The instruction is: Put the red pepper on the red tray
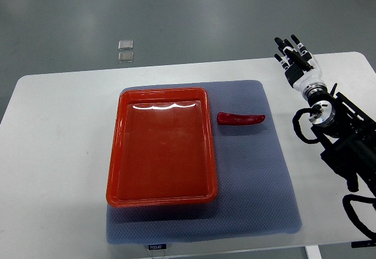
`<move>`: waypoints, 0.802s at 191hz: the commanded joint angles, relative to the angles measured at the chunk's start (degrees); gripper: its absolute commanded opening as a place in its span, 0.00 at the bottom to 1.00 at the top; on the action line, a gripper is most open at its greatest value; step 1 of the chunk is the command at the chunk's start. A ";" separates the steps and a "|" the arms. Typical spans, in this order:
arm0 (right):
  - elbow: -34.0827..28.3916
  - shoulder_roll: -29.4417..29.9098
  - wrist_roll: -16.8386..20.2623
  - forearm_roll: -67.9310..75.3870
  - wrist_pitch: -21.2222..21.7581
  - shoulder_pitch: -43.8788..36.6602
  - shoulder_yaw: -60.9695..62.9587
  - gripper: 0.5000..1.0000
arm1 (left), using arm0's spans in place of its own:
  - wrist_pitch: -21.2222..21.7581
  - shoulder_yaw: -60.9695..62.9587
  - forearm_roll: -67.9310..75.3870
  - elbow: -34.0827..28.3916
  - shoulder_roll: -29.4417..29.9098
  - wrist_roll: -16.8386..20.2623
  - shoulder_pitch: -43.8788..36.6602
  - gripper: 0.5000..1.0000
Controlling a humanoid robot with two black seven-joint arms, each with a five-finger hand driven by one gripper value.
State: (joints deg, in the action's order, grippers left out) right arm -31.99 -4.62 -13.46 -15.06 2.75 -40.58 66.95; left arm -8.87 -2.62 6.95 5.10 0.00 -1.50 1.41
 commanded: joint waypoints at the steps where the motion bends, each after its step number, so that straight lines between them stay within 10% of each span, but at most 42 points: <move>1: 0.00 0.05 0.02 -0.06 -0.12 -0.02 0.11 0.83 | 0.00 -0.01 -0.01 0.09 0.00 0.01 0.00 1.00; 153: -0.61 -1.27 0.19 -0.59 0.32 -1.26 -0.33 0.83 | 0.00 -0.01 -0.01 0.09 0.00 0.01 0.00 1.00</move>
State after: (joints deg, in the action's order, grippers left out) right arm -32.14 -5.69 -13.50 -15.28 3.04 -41.72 66.83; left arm -8.87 -2.64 6.95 5.19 0.00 -1.50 1.40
